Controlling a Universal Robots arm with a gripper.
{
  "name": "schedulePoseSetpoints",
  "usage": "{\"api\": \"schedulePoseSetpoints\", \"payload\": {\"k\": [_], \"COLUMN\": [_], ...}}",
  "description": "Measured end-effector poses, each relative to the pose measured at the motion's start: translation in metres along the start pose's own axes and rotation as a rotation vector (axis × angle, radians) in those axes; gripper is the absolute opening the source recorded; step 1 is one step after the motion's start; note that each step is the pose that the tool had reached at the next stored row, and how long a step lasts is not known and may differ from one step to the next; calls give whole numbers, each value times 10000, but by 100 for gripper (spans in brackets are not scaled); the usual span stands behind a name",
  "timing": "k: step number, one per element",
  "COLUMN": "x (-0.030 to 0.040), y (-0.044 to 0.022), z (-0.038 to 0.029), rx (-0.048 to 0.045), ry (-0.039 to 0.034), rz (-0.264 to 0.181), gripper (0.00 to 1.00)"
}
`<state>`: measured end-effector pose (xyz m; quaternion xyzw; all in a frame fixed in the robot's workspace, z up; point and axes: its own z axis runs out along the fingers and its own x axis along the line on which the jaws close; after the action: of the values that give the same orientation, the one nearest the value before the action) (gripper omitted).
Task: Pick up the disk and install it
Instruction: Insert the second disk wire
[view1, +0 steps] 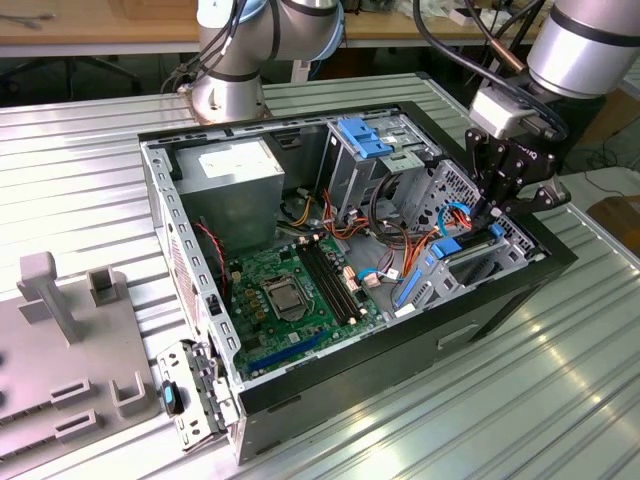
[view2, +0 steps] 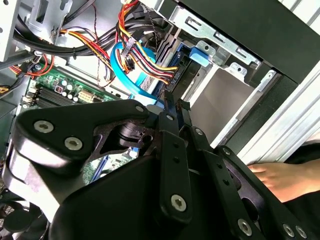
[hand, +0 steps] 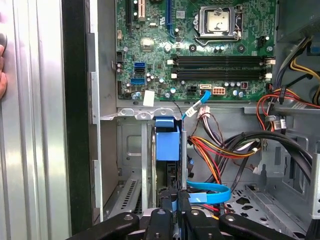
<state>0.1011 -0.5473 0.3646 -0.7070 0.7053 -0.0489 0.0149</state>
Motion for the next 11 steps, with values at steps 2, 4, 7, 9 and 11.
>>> {"api": "schedulePoseSetpoints", "payload": {"k": [2, 4, 7, 9, 11], "x": [0, 0, -1, -2, -3], "y": [0, 0, 2, 3, 5], "z": [1, 3, 18, 37, 57], "rx": [0, 0, 0, 0, 0], "ry": [0, -2, -15, -13, -18], "rz": [0, 0, 2, 1, 2], "gripper": [16, 16, 16, 16, 16]}}
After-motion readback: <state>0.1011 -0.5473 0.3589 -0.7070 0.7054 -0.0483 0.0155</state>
